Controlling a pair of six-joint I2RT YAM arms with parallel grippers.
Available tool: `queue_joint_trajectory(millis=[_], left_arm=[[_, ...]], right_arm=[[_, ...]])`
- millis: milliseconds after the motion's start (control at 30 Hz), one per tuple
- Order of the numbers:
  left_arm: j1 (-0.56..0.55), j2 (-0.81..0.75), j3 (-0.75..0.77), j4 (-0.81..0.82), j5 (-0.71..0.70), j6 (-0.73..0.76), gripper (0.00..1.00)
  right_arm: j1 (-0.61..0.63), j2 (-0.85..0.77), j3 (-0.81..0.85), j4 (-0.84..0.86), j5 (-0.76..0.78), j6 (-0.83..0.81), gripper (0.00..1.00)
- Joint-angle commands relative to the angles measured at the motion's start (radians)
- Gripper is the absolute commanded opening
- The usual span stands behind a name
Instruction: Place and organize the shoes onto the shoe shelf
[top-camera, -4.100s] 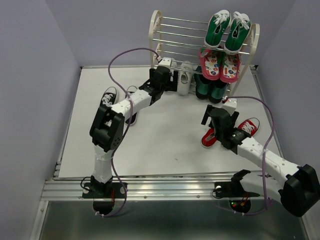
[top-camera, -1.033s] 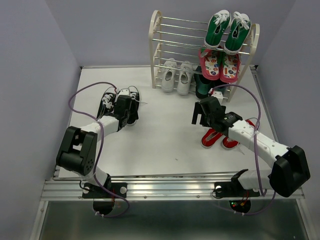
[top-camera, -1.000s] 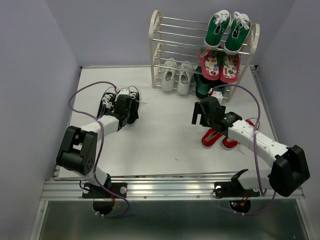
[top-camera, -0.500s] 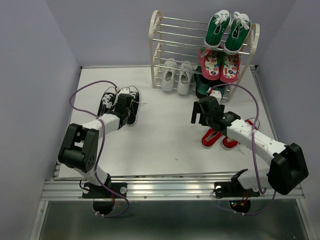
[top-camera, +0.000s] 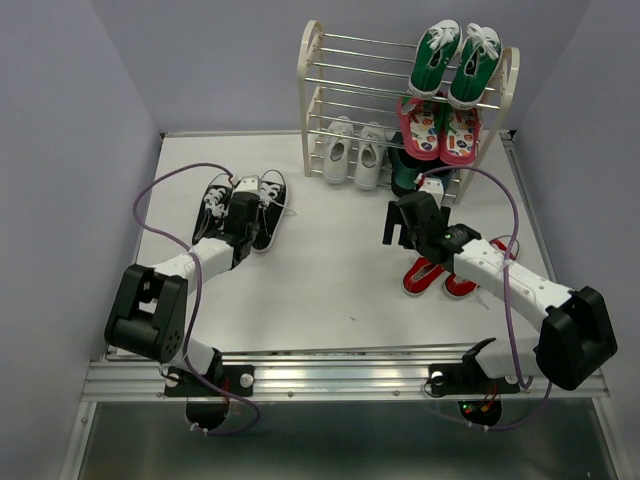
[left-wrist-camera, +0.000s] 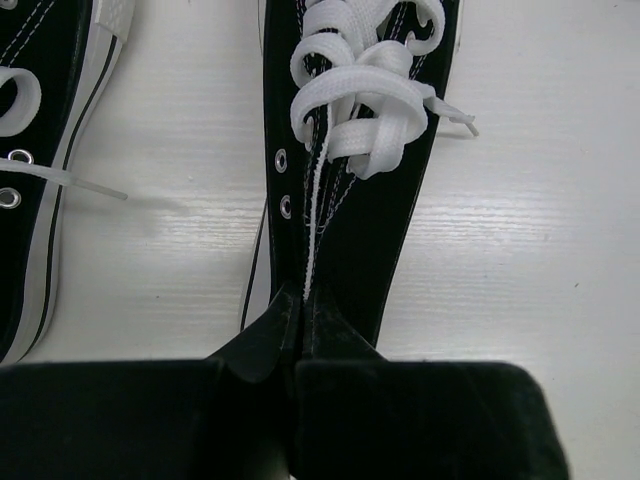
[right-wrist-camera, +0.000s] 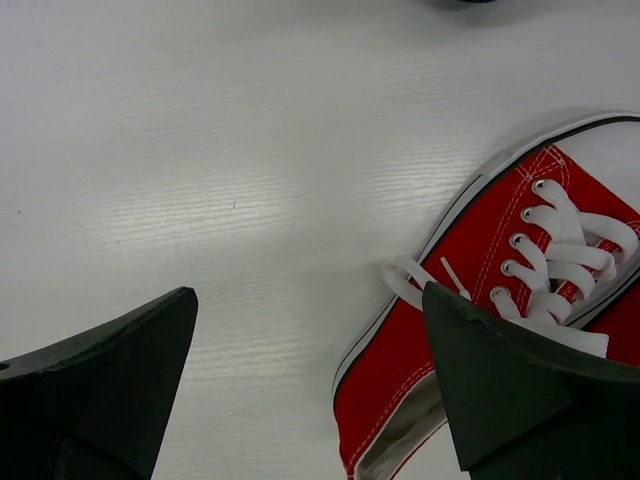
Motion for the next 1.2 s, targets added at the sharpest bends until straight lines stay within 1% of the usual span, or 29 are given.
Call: queue_joint_trajectory(millis=[0, 167, 267, 400, 567, 633, 733, 933, 1167], left_arm=[[-0.023, -0.119, -0.052, 0.215, -0.013, 0.021, 0.00], [-0.043, -0.198, -0.058, 0.188, -0.030, -0.025, 0.00], [-0.077, -0.236, -0.061, 0.166, -0.050, -0.048, 0.00], [-0.112, -0.244, -0.017, 0.070, -0.085, -0.092, 0.00], [-0.230, -0.250, 0.051, -0.004, -0.141, -0.109, 0.00], [-0.275, -0.255, 0.100, -0.034, -0.174, -0.118, 0.00], [-0.303, -0.261, 0.149, -0.058, -0.174, -0.121, 0.00], [-0.352, -0.216, 0.271, -0.093, -0.216, -0.132, 0.00], [-0.361, -0.074, 0.445, -0.084, -0.201, -0.099, 0.00]], right_arm=[[-0.002, -0.034, -0.010, 0.074, 0.038, -0.039, 1.00], [-0.002, -0.045, -0.019, 0.083, 0.047, -0.050, 1.00], [-0.002, -0.058, -0.025, 0.084, 0.052, -0.050, 1.00], [-0.002, -0.083, -0.039, 0.083, 0.066, -0.039, 1.00], [-0.002, -0.115, -0.062, 0.080, 0.098, -0.031, 1.00], [-0.002, -0.141, -0.076, 0.075, 0.109, -0.024, 1.00], [-0.002, -0.172, -0.090, 0.074, 0.135, -0.022, 1.00], [-0.002, -0.201, -0.105, 0.066, 0.213, -0.001, 1.00], [-0.002, -0.219, -0.113, 0.067, 0.270, -0.001, 1.00]])
